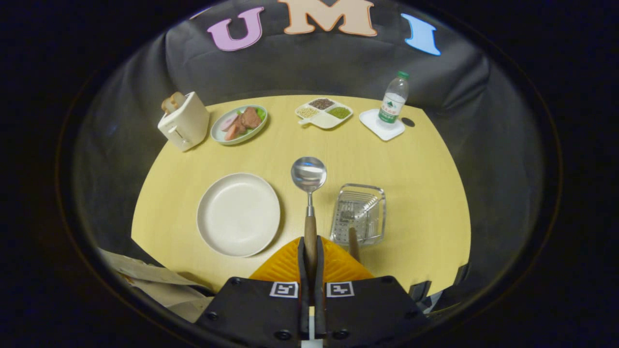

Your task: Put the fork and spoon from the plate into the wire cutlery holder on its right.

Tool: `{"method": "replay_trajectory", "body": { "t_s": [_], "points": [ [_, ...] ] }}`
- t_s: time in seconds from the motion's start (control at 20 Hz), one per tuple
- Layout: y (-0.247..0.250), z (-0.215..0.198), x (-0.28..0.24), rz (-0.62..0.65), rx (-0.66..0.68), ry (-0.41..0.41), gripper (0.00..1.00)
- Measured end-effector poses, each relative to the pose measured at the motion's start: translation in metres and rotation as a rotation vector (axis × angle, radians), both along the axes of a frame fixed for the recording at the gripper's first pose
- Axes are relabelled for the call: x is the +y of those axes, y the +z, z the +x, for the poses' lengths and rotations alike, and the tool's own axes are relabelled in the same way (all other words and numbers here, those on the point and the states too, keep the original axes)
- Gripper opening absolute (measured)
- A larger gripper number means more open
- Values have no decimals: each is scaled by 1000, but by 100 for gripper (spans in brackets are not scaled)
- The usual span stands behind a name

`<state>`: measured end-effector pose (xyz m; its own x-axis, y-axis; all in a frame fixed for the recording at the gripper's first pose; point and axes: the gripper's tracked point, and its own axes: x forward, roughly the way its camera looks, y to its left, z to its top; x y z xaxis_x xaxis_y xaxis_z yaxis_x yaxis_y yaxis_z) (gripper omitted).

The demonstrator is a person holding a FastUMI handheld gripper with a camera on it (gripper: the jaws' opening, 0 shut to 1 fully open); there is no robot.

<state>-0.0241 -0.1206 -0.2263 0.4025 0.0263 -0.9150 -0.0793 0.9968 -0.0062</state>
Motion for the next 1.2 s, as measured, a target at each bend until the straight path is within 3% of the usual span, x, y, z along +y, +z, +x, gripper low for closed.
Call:
{"method": "replay_trajectory", "body": {
  "t_s": [0.35, 1.0, 1.2],
  "points": [
    [-3, -12, -45, -86, 72, 24, 7],
    [6, -14, -76, -87, 100, 15, 7],
    [-1, -21, -85, -115, 153, 57, 7]
  ]
}}
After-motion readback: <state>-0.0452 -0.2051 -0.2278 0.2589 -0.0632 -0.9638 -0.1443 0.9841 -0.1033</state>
